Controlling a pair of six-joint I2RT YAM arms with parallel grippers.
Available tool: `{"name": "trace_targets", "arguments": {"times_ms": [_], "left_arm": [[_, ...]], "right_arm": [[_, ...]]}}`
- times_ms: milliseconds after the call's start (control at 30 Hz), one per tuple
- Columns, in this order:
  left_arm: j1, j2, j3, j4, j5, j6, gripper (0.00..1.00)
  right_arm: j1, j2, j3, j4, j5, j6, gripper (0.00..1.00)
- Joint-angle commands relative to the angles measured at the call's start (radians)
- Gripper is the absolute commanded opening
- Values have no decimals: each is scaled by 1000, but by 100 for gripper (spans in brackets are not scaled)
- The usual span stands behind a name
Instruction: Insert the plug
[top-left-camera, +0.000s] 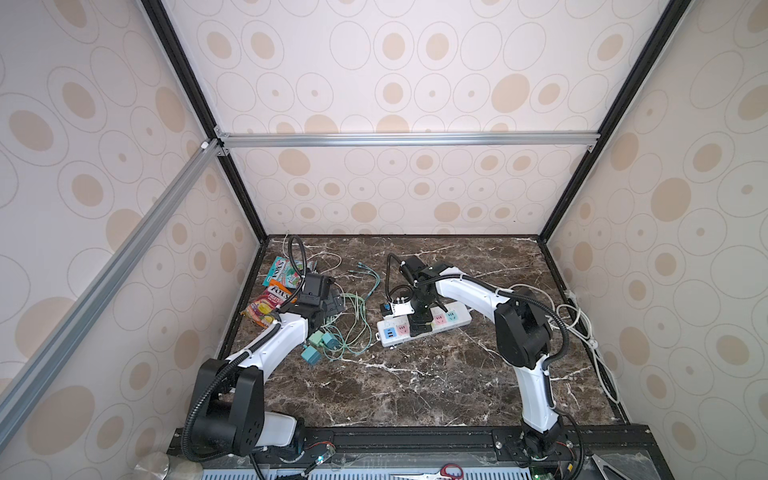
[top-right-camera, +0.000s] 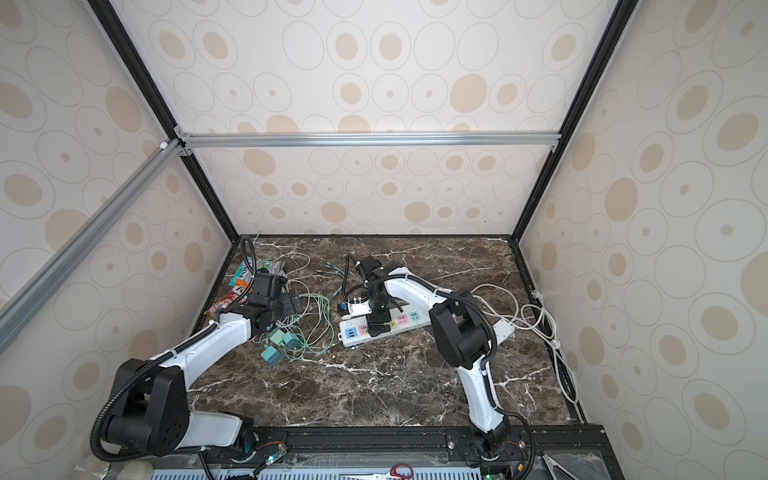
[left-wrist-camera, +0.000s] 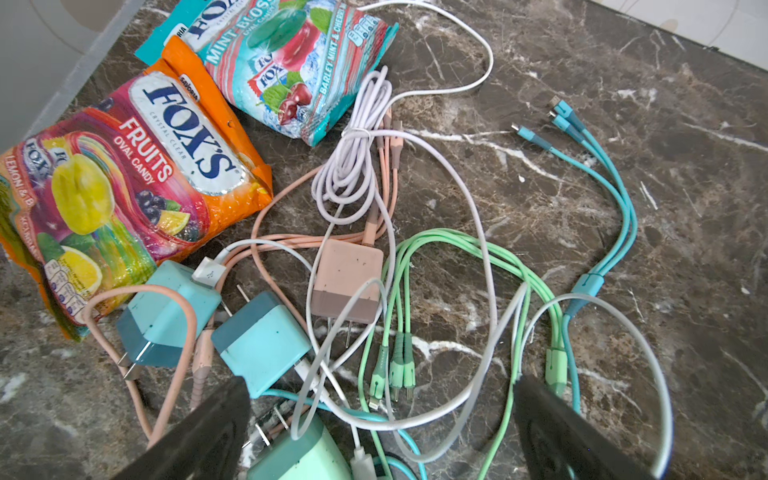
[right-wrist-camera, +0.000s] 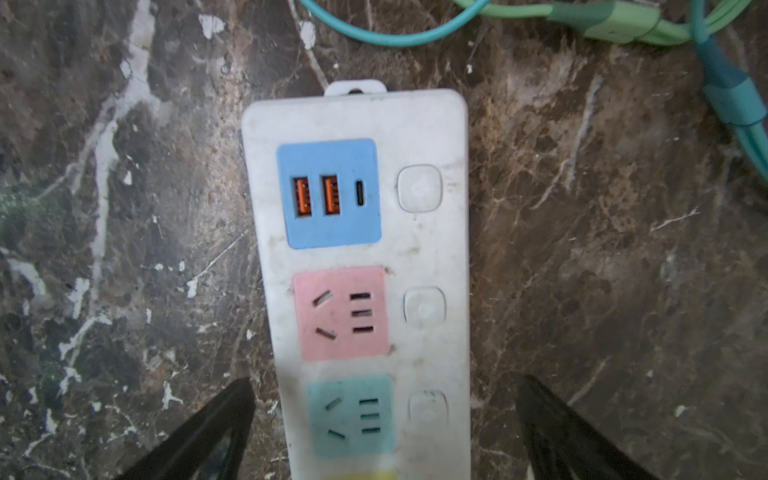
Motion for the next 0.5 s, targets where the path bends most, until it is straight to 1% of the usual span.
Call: {"name": "trace_targets", "arguments": {"times_ms": [0, 67, 200, 267, 367, 467], "left_arm": [[1, -8, 0, -5, -21, -7, 98], [2, -8, -2, -2, -21, -7, 99], [1, -2, 0, -3, -18, -4, 98], [2, -2, -1, -4, -18, -3, 98], [1, -4, -5, -5, -24, -3, 98], [0, -12, -11, -3, -26, -4, 98]], "right_arm": [[8, 22, 2, -37, 2, -83, 99], [9, 23, -10, -32, 3, -78, 99], [7, 27, -57, 39, 54, -60, 99], [6, 42, -47, 34, 71, -43, 99], [7, 64, -17, -18, 63, -35, 98], [2, 62, -45, 33, 74, -28, 95]]}}
